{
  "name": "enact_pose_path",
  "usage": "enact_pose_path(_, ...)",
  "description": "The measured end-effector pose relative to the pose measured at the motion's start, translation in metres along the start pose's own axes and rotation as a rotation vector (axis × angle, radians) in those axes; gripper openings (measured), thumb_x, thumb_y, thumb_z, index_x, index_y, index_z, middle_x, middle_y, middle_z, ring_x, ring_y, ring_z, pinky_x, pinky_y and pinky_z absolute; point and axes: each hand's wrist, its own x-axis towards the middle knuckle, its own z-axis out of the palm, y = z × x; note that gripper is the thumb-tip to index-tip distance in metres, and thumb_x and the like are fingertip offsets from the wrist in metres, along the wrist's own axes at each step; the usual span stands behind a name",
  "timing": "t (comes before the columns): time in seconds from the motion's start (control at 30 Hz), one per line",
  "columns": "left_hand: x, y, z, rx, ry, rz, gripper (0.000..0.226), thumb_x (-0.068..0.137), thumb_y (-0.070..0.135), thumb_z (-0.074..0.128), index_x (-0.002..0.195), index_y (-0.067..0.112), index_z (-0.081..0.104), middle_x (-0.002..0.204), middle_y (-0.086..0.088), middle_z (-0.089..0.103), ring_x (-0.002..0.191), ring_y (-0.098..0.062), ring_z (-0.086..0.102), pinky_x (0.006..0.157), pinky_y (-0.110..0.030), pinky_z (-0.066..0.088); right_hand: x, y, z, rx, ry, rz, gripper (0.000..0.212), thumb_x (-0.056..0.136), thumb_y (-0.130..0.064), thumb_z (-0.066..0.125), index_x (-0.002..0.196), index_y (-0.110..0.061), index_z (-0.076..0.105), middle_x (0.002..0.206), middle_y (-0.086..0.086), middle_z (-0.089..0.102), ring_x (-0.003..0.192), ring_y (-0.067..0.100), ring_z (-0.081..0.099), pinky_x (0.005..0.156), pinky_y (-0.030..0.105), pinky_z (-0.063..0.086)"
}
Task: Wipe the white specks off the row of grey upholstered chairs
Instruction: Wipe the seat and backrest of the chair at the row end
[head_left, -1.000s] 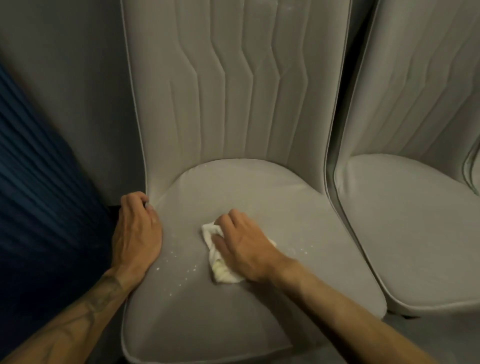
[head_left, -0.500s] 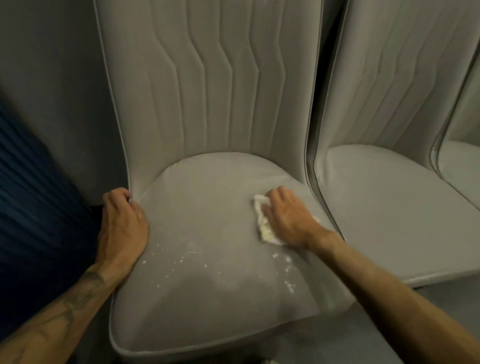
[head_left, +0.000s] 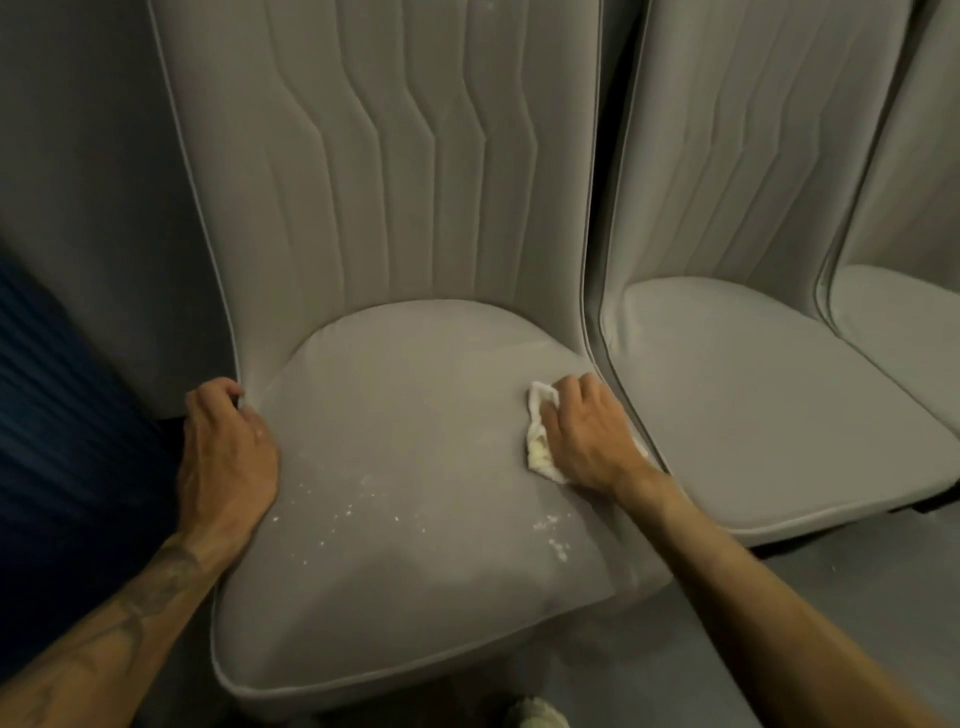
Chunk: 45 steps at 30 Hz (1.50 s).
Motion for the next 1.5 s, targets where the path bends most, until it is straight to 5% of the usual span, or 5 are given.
enact_pose_path(0.2,-0.002,0.002,-0.001,0.020,-0.009,0.014,0.015,0.109,0.015,0.040,0.121,0.007,0.043,0.128,-0.022,0.045,0.107,-0.043,0.054,0.088,-0.062,0.050,-0.043,-0.057,0.007,0.229,0.039,-0.287,0.023,0.104,-0.034,0.037,0.100,-0.015,0.050,0.099,0.009,0.051,0.087,0.029,0.046,0.080,0.040,0.037)
enact_pose_path(0.37,-0.002,0.001,-0.001,0.019,-0.005,0.025,0.015,0.108,0.014,0.041,0.121,0.007,0.044,0.128,-0.024,0.045,0.108,-0.044,0.054,0.088,-0.062,0.050,-0.017,0.016,-0.001,0.009,-0.009,0.118,0.034,0.106,-0.033,0.024,0.120,-0.013,0.047,0.121,0.010,0.049,0.109,0.031,0.047,0.094,0.040,0.036)
enact_pose_path(0.57,-0.001,-0.001,0.001,0.011,0.010,0.028,0.014,0.108,0.015,0.041,0.120,0.009,0.043,0.127,-0.021,0.045,0.107,-0.041,0.053,0.086,-0.057,0.048,-0.064,-0.059,0.011,0.251,0.029,-0.224,0.023,0.103,-0.036,0.034,0.101,-0.018,0.048,0.099,0.005,0.048,0.090,0.026,0.046,0.082,0.038,0.038)
enact_pose_path(0.97,0.001,-0.003,0.005,0.014,0.022,0.053,0.016,0.106,0.011,0.042,0.121,0.004,0.044,0.127,-0.026,0.046,0.110,-0.045,0.052,0.090,-0.059,0.046,-0.072,-0.065,0.003,0.252,0.021,-0.190,0.023,0.104,-0.035,0.034,0.100,-0.017,0.049,0.098,0.005,0.049,0.089,0.027,0.047,0.080,0.042,0.041)
enact_pose_path(1.5,0.001,-0.003,0.006,-0.005,0.033,0.042,0.013,0.108,0.018,0.041,0.119,0.011,0.043,0.126,-0.020,0.046,0.106,-0.040,0.054,0.084,-0.058,0.050,-0.098,-0.052,-0.002,0.198,0.196,0.206,0.012,0.100,-0.024,0.047,0.092,-0.015,0.048,0.091,0.008,0.047,0.081,0.029,0.046,0.070,0.045,0.041)
